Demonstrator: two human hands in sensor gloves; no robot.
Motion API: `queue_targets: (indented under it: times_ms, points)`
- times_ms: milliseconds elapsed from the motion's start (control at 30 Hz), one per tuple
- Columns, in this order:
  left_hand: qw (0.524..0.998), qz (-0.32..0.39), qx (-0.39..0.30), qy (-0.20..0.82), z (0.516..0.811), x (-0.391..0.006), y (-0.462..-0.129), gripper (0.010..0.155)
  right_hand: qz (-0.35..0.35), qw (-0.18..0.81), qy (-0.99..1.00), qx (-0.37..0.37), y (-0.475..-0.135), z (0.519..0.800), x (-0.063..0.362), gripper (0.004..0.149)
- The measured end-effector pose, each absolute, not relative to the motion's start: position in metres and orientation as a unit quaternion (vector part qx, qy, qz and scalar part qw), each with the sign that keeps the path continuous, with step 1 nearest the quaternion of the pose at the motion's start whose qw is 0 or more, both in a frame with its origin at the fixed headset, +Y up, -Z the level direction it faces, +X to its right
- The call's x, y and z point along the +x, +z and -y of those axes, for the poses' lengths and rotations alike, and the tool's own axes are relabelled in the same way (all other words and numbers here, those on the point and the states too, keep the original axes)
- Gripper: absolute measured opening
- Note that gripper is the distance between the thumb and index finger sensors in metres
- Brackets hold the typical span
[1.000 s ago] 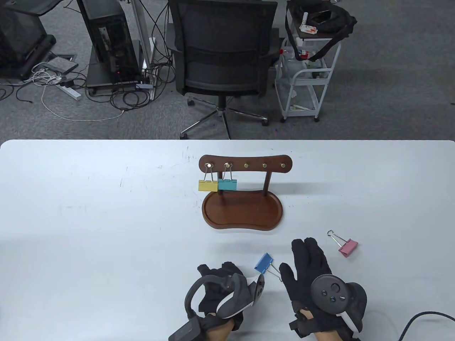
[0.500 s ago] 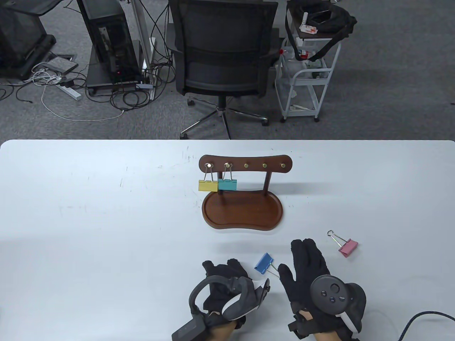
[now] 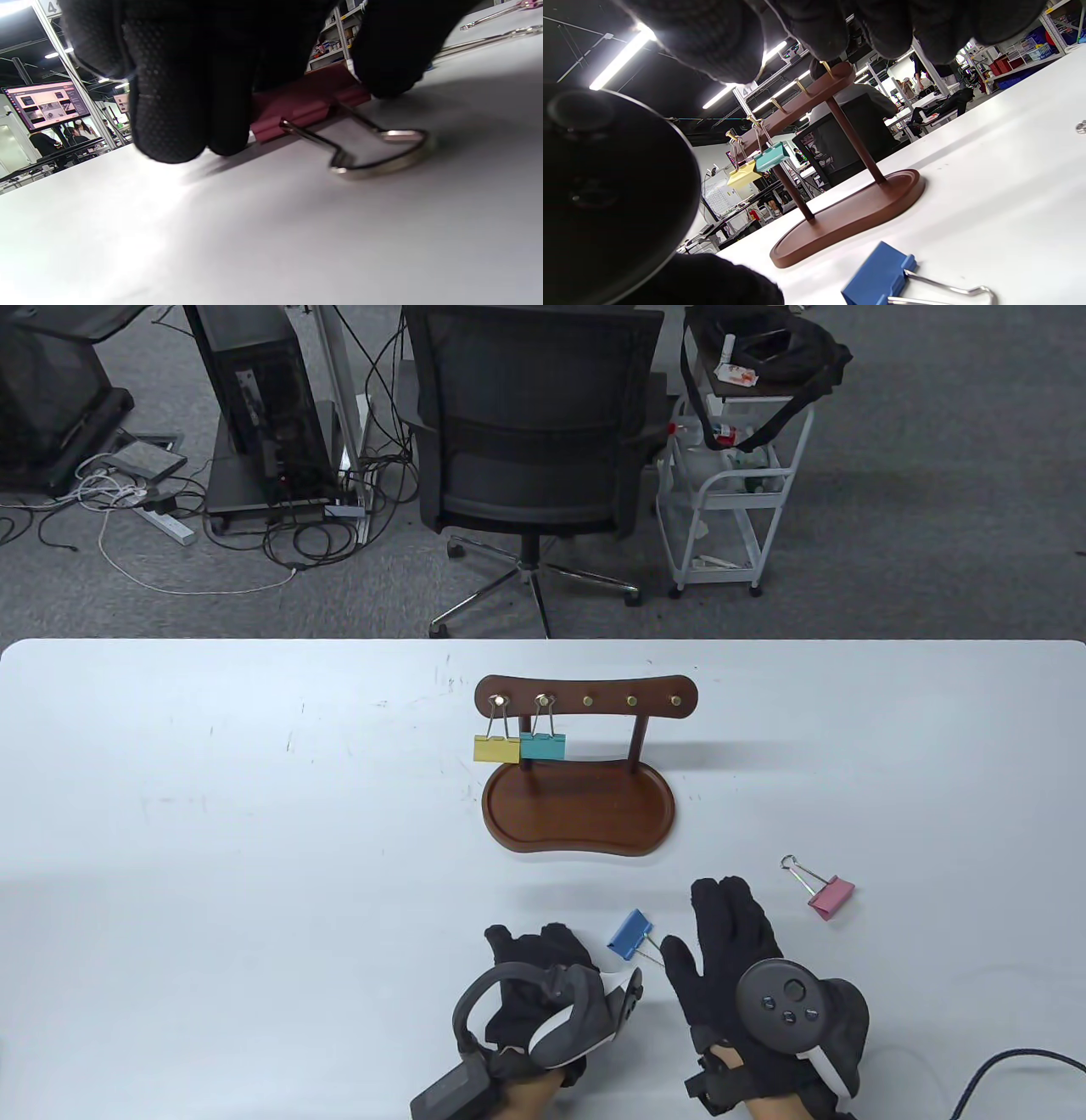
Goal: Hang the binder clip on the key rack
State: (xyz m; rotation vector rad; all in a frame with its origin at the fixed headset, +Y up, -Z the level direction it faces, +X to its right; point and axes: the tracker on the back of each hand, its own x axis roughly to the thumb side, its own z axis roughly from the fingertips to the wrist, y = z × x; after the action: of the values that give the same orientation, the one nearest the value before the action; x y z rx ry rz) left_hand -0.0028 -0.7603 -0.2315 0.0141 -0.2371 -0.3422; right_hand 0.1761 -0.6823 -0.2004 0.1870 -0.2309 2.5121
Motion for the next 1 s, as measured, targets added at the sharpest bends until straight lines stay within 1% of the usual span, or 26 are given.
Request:
queue_targets:
  times_ms: [167, 333, 467, 533, 633, 700, 833, 1000]
  points:
    - [0.981, 0.127, -0.004, -0.147, 0.760, -0.007, -0.234, 0.072, 0.086, 0.302, 0.947, 0.070, -0.200, 0.683, 0.177, 0.076]
    - [0.988, 0.127, -0.015, -0.092, 0.751, -0.019, -0.238, 0.074, 0.084, 0.303, 0.947, 0.068, -0.201, 0.683, 0.178, 0.075]
    - [0.986, 0.159, -0.012, -0.046, 0.737, -0.030, -0.239, 0.076, 0.079, 0.306, 0.946, 0.066, -0.202, 0.684, 0.179, 0.075]
    - [0.985, 0.174, 0.005, -0.011, 0.727, -0.037, -0.236, 0.077, 0.075, 0.306, 0.947, 0.065, -0.203, 0.685, 0.179, 0.075]
    - [0.979, 0.198, 0.039, -0.005, 0.713, -0.043, -0.229, 0.079, 0.071, 0.308, 0.947, 0.065, -0.203, 0.685, 0.179, 0.075]
    - [0.972, 0.228, 0.060, 0.006, 0.704, -0.046, -0.223, 0.080, 0.070, 0.309, 0.946, 0.066, -0.203, 0.685, 0.179, 0.075]
    - [0.962, 0.256, 0.098, 0.020, 0.689, -0.049, -0.211, 0.081, 0.068, 0.312, 0.945, 0.076, -0.203, 0.686, 0.179, 0.075]
    - [0.948, 0.289, 0.128, 0.037, 0.676, -0.052, -0.202, 0.082, 0.072, 0.316, 0.942, 0.089, -0.204, 0.686, 0.180, 0.074]
